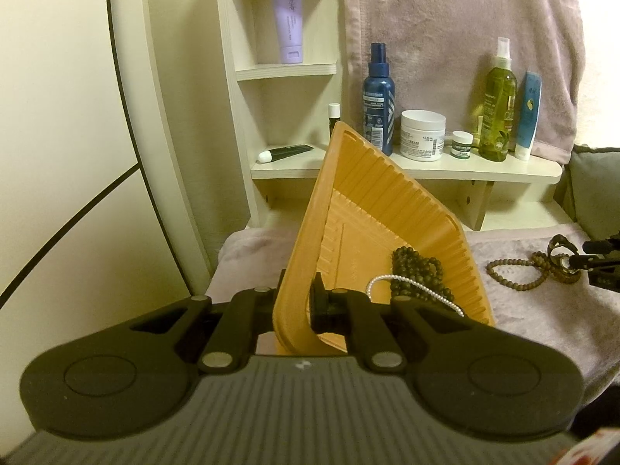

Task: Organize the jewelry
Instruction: 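Return the right tool to the pile and grasp the black-and-gold watch strap, then lift the black-and-gold watch and carry it over the tray with the right tool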

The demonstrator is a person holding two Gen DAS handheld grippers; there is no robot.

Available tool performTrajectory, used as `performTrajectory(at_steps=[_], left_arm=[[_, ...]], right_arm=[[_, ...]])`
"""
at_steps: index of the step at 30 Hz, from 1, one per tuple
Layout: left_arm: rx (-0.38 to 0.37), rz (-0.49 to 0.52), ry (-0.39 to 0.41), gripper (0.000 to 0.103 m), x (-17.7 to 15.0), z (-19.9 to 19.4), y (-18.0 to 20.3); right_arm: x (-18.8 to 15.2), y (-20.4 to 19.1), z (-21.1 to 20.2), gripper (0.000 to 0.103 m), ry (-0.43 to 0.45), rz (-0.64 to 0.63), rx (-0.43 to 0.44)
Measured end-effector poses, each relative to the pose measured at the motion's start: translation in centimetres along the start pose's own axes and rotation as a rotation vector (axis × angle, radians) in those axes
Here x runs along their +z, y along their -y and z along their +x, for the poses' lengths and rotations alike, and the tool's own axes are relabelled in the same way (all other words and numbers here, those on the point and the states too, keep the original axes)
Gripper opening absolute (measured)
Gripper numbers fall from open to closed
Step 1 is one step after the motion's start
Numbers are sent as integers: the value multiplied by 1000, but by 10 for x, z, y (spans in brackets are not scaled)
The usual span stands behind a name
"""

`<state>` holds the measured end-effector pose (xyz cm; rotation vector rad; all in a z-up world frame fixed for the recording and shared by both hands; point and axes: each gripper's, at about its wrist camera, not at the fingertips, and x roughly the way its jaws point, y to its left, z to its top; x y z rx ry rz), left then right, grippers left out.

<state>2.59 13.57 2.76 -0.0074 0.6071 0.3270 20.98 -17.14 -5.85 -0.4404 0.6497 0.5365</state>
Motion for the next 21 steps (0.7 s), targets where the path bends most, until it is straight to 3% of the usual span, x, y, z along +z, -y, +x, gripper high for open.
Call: performTrajectory(at_steps=[3, 5, 7, 21], left_arm=[[-2, 0, 0, 7, 0, 0, 0], [-1, 0, 0, 7, 0, 0, 0], [1, 0, 1, 7, 0, 0, 0], [-2, 1, 3, 7, 2, 0, 2]], right_arm=[[1, -6, 3, 32, -3, -57, -11], [1, -10, 3, 16, 3, -88, -23], [2, -13, 2, 13, 1, -110, -36], [15, -8, -36, 7, 104, -26, -53]])
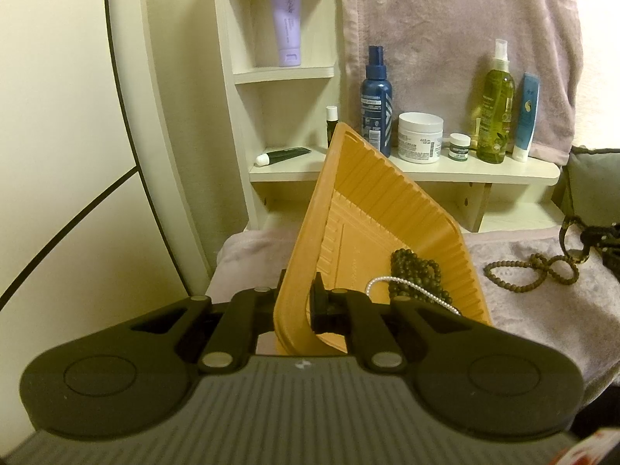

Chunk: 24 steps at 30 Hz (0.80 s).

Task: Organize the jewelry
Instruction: 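Lift the black-and-gold watch and carry it over the tray with the right tool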

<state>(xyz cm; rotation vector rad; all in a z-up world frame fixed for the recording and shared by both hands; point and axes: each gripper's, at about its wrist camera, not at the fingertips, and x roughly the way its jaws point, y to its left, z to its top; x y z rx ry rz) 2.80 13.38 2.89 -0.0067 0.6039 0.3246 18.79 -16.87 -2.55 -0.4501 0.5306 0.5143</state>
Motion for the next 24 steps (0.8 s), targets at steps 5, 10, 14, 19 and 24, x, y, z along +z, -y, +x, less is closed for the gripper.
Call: performTrajectory(at_steps=[5, 10, 14, 19, 24], left_arm=[[-2, -2, 3, 7, 1, -1, 1], [-6, -6, 4, 7, 0, -1, 0], [-10, -7, 7, 7, 0, -1, 0], [-12, -10, 8, 7, -1, -1, -1], [-16, -12, 9, 7, -2, -1, -2]], right_arm=[[14, -3, -16, 7, 40, 20, 24], [28, -18, -30, 7, 71, 36, 80], [40, -35, -39, 7, 87, 81, 177], [56, -65, -45, 7, 96, 113, 306], [71, -93, -44, 7, 99, 149, 417]])
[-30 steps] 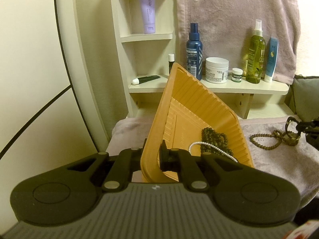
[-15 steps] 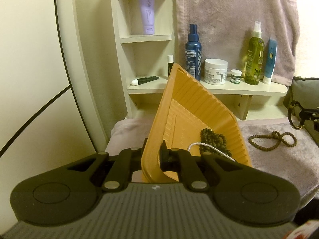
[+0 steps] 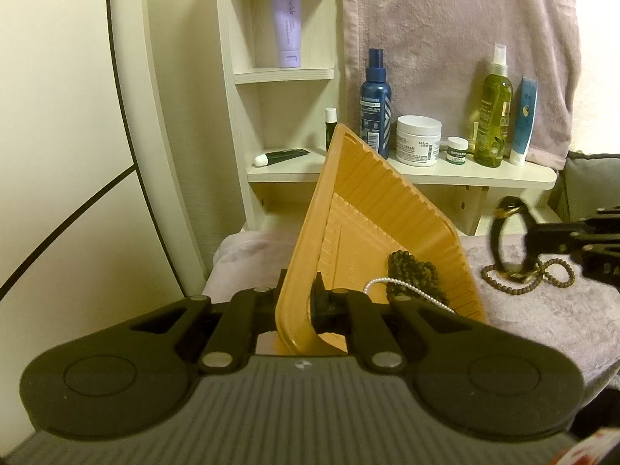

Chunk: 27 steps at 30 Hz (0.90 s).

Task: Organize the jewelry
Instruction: 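Lift the black-and-gold watch and carry it over the tray with the right tool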

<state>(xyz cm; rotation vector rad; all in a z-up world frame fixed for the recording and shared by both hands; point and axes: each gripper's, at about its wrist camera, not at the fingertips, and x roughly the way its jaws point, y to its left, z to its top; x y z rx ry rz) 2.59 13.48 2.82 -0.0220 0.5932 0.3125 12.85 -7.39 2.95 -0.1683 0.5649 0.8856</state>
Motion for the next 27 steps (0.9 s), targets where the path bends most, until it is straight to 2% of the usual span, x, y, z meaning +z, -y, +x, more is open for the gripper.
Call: performTrajectory(at_steps=[6, 11, 27], left_arm=[[-1, -1, 1, 7, 0, 0, 0], [-2, -3, 0, 7, -1, -1, -1], [-2, -7, -1, 7, 0, 0, -1]], right_arm=[[6, -28, 15, 7, -10, 22, 91], [7, -37, 26, 7, -36, 54, 138], [-7, -36, 41, 8, -108, 133, 185]])
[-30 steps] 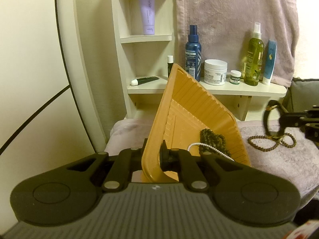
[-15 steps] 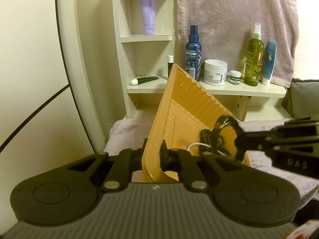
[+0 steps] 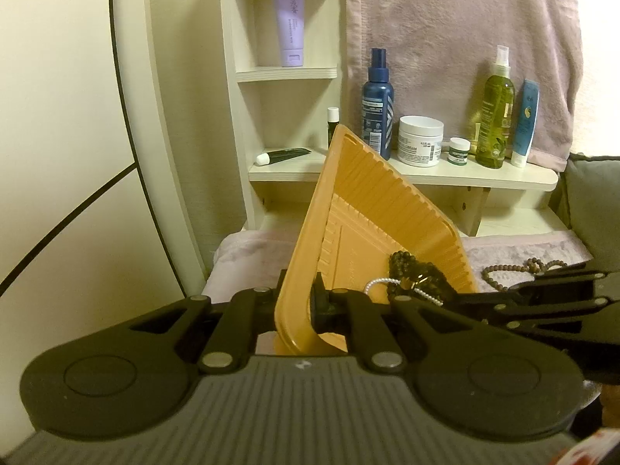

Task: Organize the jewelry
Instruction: 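Lift the black-and-gold watch and carry it over the tray with the right tool, then open the right tool to drop the watch into the orange tray, then move the open right tool over the wooden bead strand on the towel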

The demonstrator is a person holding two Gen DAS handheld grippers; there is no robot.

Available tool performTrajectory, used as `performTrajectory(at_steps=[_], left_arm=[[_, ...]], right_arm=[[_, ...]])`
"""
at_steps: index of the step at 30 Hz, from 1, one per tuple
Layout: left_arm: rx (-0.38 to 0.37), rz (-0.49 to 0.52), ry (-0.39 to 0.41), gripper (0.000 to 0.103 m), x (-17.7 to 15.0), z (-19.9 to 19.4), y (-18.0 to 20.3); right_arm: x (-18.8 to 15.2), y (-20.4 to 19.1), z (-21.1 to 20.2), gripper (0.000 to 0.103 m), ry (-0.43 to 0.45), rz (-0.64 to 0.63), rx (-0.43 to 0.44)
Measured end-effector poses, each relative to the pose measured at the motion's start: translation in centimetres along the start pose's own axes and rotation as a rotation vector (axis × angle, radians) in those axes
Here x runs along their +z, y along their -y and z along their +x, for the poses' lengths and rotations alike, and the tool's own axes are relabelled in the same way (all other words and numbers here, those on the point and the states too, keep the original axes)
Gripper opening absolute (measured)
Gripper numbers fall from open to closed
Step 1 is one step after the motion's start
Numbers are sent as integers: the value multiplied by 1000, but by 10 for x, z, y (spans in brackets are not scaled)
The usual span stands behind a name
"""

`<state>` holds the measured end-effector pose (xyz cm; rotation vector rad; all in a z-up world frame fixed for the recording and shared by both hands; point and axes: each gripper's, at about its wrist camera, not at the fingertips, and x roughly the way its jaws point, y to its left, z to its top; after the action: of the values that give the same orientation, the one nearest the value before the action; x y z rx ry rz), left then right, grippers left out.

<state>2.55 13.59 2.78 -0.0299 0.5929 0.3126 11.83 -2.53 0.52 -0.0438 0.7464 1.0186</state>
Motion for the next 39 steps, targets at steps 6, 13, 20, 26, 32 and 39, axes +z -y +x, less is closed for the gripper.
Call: performTrajectory(at_steps=[6, 13, 20, 26, 32, 39], left_arm=[[-1, 0, 0, 7, 0, 1, -1], [-1, -5, -3, 7, 0, 2, -2], [1, -6, -3, 7, 1, 1, -3], [4, -5, -4, 7, 0, 1, -2], [6, -4, -6, 7, 1, 2, -2], [8, -4, -7, 7, 1, 2, -2]], right_arm=[[-2, 0, 5, 11, -23, 17, 33], [1, 8, -9, 55, 41, 53, 21], [0, 32, -34, 55, 103, 129, -51], [-17, 56, -49, 56, 98, 171, -155], [-43, 82, -63, 56, 66, 199, -293], [-63, 114, -81, 56, 47, 247, -404]])
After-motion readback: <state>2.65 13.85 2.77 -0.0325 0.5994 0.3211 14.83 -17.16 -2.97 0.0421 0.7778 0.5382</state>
